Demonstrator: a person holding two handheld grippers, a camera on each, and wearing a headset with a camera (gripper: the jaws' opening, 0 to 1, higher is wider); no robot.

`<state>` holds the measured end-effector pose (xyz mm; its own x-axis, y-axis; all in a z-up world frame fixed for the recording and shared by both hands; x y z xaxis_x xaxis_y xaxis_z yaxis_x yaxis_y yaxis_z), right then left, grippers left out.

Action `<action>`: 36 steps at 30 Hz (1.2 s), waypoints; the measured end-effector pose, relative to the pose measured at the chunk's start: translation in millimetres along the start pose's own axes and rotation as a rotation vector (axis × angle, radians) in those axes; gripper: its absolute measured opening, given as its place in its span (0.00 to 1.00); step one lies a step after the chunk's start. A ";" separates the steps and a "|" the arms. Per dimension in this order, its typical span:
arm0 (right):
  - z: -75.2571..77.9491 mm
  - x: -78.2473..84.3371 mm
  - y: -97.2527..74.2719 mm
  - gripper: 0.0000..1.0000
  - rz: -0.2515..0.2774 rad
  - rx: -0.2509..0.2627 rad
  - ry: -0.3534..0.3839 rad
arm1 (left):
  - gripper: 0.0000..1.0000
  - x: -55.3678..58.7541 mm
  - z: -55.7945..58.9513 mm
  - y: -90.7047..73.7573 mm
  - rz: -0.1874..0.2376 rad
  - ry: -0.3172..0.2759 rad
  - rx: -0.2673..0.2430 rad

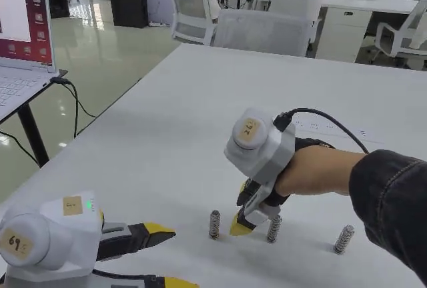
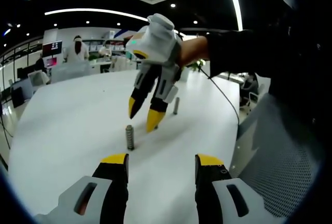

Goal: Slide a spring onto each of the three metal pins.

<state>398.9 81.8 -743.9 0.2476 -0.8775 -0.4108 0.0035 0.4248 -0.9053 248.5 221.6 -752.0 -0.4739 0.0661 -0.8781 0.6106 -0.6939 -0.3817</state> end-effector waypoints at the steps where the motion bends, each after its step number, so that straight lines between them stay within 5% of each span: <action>1: 0.1 1.7 -1.0 0.34 0.003 0.003 0.004 | 0.46 -0.3 -0.1 0.0 0.000 0.000 0.000; 36: -7.0 84.5 -54.9 0.54 0.150 0.197 0.256 | 0.48 -7.9 -2.7 9.0 -0.026 0.002 0.025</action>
<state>412.9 -17.2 -729.7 0.0086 -0.8189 -0.5739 0.1787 0.5659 -0.8049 259.5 216.7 -749.2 -0.4877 0.0858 -0.8688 0.5819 -0.7099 -0.3968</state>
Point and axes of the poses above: the centre of the closed fingertips' face, and the gripper's own axes: y roughly forward along the fingers, z roughly to its right, x roughly out of its underside, the point moved 9 cm from there along -y, roughly backward along the fingers, and after that the axes turned 12 degrees about -y, right-handed, at the moved point
